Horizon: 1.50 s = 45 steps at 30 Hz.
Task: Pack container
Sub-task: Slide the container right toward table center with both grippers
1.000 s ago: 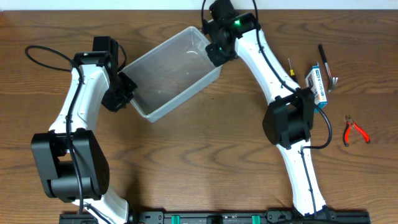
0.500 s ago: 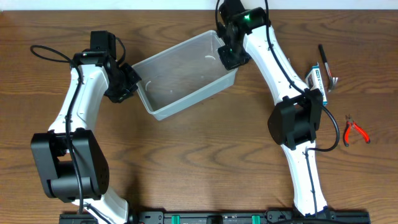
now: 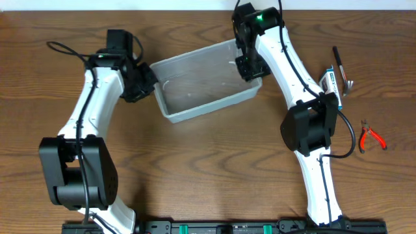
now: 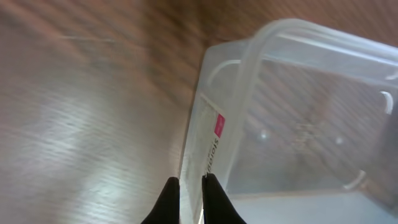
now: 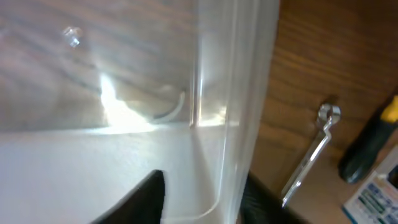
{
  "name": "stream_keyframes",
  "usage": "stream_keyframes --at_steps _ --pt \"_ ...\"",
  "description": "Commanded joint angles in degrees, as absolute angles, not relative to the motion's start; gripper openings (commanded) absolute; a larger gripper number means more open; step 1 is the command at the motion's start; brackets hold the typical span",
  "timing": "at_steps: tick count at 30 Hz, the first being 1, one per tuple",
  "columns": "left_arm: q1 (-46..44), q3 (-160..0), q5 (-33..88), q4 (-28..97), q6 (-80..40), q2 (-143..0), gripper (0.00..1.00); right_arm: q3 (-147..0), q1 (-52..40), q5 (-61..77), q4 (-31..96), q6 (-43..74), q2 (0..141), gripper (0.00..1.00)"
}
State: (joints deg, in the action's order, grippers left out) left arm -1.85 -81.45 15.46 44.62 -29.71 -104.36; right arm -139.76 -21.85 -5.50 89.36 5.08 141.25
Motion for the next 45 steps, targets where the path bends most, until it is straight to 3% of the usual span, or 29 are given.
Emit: stream_keyframes --at_steps 1,24,27,29,30,39,45 --pt "-3.38 -81.52 17.58 44.21 -28.69 -103.72 0.06 -140.27 -22.41 -5.21 90.43 5.39 139.37 0.49" --pt "-3.99 -81.56 19.57 39.68 -23.16 -103.72 0.07 -140.25 -22.52 -5.65 96.07 7.57 130.72 0.51" --pt "-3.99 -82.06 20.62 38.63 -22.13 -103.72 0.08 -140.25 -22.52 -3.51 92.71 4.60 130.74 0.37" --pt "-3.99 -82.63 22.59 38.61 -21.26 -103.72 0.08 -140.25 -22.55 -1.61 89.97 3.53 130.74 0.04" --pt "-3.99 -82.87 23.57 38.52 -20.64 -103.70 0.08 -140.25 -22.57 -1.23 88.88 3.53 130.74 0.01" --pt "-3.95 -83.64 24.23 37.76 -18.17 -103.50 0.15 -140.22 -22.55 1.45 84.60 -3.62 130.91 0.01" --pt "-3.95 -85.36 29.47 37.41 -18.02 -100.88 0.11 -138.63 -22.57 3.40 83.88 -4.80 130.98 0.02"
